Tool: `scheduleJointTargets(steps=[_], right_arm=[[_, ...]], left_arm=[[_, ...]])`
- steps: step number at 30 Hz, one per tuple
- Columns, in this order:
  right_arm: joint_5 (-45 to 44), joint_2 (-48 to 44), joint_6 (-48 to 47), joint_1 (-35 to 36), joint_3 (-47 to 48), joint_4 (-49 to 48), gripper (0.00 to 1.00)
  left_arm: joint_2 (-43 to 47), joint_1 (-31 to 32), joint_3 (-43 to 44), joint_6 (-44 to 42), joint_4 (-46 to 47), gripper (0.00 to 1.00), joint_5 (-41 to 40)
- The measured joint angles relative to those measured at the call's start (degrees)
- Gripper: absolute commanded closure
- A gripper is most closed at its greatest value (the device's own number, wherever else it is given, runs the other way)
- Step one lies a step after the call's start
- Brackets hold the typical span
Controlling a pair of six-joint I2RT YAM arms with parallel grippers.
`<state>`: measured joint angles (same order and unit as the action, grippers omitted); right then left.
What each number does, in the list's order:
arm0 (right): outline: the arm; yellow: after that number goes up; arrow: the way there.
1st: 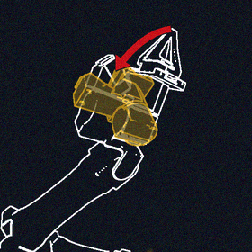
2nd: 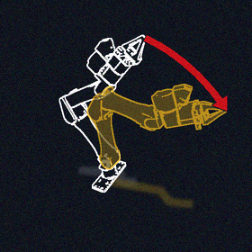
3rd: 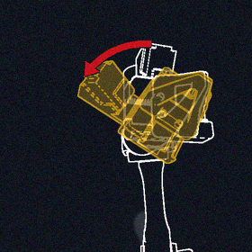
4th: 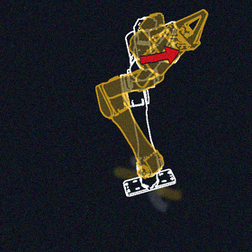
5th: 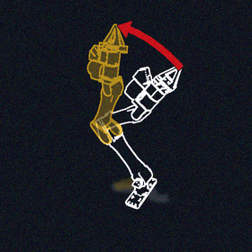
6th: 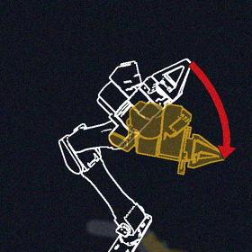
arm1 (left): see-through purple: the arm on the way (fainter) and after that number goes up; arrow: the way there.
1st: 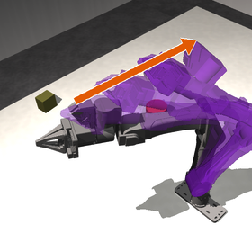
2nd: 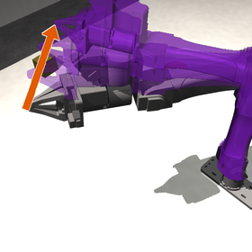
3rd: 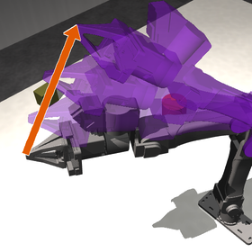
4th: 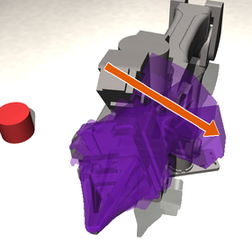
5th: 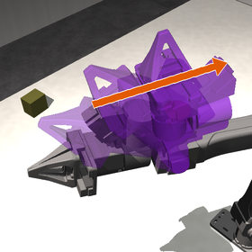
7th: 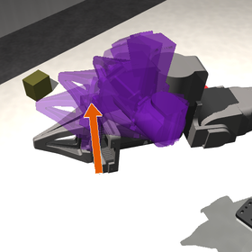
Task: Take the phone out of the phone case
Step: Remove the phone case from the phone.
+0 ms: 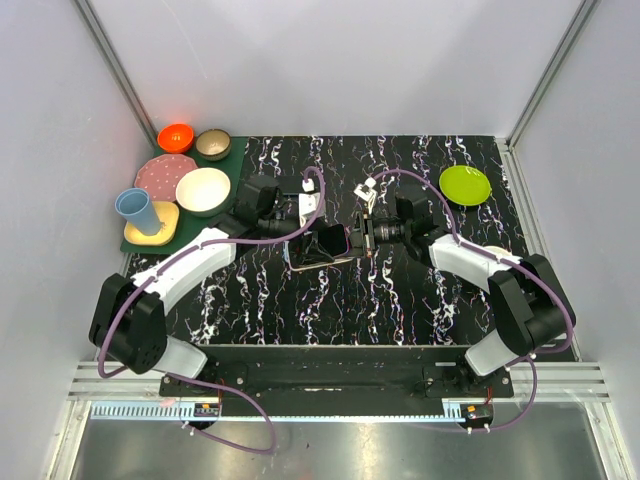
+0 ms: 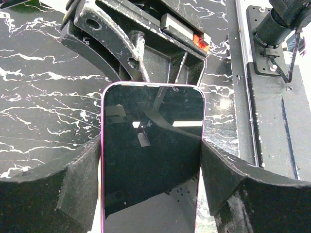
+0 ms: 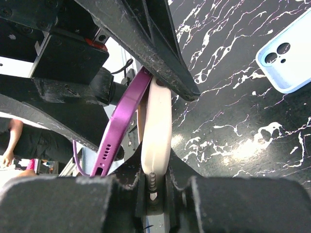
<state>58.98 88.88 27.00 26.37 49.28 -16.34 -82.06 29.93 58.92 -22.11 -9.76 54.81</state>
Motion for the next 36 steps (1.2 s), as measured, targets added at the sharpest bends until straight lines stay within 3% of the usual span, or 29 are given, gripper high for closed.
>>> scheduleJointTargets(steps=[11,36], right_arm=[[0.11,0.57,1.77,0.0,0.02,-0.04,1.0],[7.85,7.58,6.21,0.13,4.63,1.2,1.0]], left_arm=[[0.7,0.31,-0.02,-1.14,-0.76,0.74,-1.42],[8.63,7.1,-4.26,-14.05,-3.28,0.75,-19.12]])
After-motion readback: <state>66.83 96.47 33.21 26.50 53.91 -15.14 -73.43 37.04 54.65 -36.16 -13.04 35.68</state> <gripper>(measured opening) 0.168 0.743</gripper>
